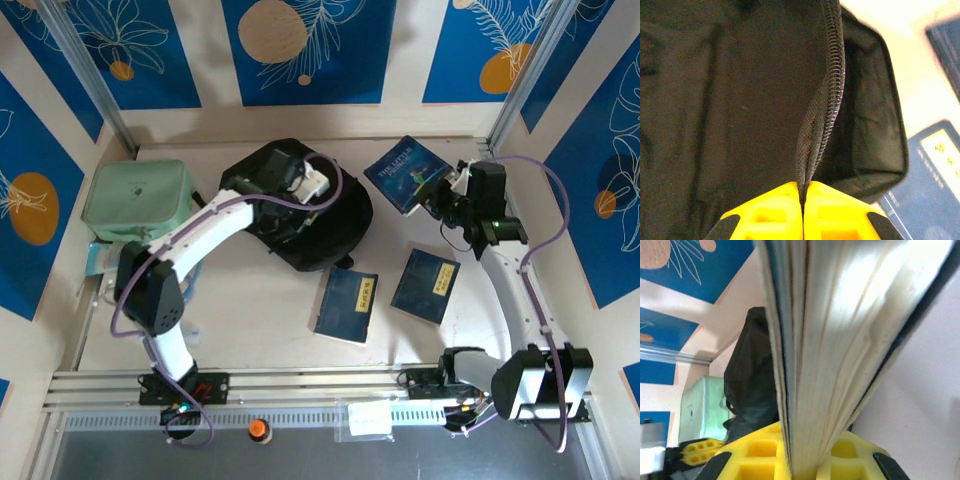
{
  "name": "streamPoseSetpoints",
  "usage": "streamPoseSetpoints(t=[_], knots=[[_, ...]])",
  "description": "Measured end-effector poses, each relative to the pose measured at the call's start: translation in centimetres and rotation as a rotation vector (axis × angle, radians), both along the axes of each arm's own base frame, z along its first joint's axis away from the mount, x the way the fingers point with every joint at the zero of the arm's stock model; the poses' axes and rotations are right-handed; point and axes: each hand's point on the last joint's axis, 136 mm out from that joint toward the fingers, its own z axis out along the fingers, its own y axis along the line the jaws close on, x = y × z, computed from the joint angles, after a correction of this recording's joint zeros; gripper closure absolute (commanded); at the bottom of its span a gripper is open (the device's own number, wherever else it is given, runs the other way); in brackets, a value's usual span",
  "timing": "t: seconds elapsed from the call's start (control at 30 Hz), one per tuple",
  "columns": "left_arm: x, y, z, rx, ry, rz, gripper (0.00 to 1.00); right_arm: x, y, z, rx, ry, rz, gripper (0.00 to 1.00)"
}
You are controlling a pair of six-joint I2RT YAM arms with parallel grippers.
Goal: Pack books, pencil case, and school supplies into a backpack
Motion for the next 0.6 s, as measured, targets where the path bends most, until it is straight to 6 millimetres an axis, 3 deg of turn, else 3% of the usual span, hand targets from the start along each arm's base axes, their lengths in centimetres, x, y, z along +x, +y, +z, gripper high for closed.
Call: streamPoseSetpoints(t=[0.13,0.27,0.6], knots=[[1.3,2.3,2.0,-0.103,-0.066,0.112,0.96,-1.1,-0.2,-1.5,0.016,0.034,-0.025,1.00],[1.5,2.3,2.4,-0.163,-0.101,0.135,0.97,-1.9,0.9,-4.1,0.064,0.110,-0.010,1.00],[0.7,0.8,3.9,-0.292,-0.172,0.047,1.00,-2.3,9.5,-7.8,0.206,0.297,0.171,1.00]])
